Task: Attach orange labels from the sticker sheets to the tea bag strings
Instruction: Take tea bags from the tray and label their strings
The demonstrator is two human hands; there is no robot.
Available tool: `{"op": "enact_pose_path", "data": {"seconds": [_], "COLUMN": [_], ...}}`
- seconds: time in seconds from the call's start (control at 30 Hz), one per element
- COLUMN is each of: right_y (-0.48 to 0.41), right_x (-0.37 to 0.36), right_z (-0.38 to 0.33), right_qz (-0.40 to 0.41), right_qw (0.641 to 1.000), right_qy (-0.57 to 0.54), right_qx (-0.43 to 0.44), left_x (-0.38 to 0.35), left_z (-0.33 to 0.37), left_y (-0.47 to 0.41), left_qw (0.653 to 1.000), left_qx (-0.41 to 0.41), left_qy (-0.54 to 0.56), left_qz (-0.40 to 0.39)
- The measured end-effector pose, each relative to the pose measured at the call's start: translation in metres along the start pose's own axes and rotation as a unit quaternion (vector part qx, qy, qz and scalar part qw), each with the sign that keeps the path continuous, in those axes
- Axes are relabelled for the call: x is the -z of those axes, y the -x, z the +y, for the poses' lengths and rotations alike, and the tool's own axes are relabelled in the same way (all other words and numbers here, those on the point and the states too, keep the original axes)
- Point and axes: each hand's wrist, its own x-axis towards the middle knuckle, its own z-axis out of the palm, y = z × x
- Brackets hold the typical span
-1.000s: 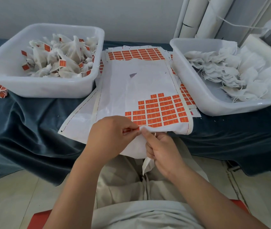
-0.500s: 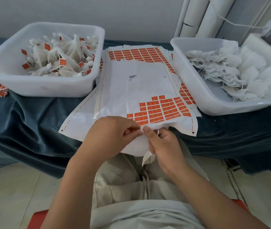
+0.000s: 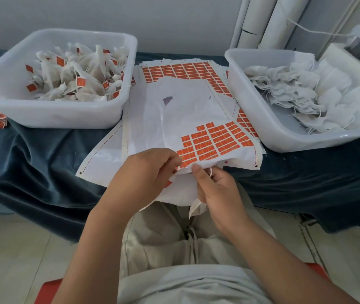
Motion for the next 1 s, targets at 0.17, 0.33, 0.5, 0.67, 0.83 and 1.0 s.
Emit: {"op": "enact_pose_path", "data": {"seconds": [0.17, 0.33, 0.5, 0.67, 0.83, 1.0], "right_y": [0.001, -0.001, -0.001, 0.001, 0.002, 0.016], "right_x": [0.000, 0.002, 0.005, 0.002, -0.005, -0.019], "right_z": [-0.004, -0.002, 0.002, 0.004, 0.008, 0.018], "right_qz": [-0.008, -0.007, -0.010, -0.031, 0.047, -0.004], "right_qw": [0.999, 0.995, 0.990, 0.995, 0.994, 0.977], "right_qy": [0.040, 0.089, 0.132, 0.089, -0.081, -0.106], "right_qx": [0.023, 0.045, 0.056, 0.036, -0.064, -0.186], "left_x": [0.010, 0.009, 0.008, 0.002, -0.002, 0.001], "left_z": [0.003, 0.005, 0.001, -0.001, 0.002, 0.010], "left_y": [0.002, 0.001, 0.001, 0.002, -0.005, -0.006], "left_qw": [0.995, 0.993, 0.996, 0.999, 0.965, 0.859], "left_qx": [-0.093, -0.100, -0.071, 0.044, 0.200, 0.282], "left_qy": [-0.027, -0.059, -0.035, 0.018, 0.083, 0.342], "left_qz": [-0.011, -0.010, -0.031, -0.006, 0.149, 0.256]}}
